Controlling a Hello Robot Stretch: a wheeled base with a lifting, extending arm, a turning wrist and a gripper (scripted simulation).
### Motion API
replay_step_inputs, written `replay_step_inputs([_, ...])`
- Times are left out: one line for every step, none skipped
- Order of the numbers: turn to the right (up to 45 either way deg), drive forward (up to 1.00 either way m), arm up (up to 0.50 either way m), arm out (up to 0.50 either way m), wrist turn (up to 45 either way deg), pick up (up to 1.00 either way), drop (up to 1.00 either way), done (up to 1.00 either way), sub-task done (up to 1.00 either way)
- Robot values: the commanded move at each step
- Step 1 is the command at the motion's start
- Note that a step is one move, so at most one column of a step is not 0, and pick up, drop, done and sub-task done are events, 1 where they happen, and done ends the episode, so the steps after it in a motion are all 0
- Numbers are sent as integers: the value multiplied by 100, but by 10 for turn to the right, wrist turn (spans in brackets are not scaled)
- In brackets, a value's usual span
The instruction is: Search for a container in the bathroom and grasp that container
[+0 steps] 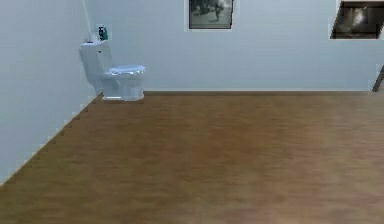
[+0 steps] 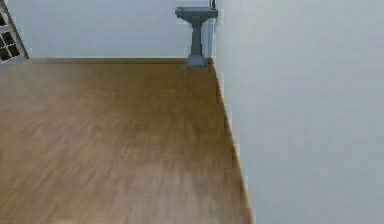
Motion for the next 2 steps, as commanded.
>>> replay_step_inputs([0,15,0,0,0,0,0,0,0])
replay_step_inputs([-450,0,0,0,0,0,0,0,0])
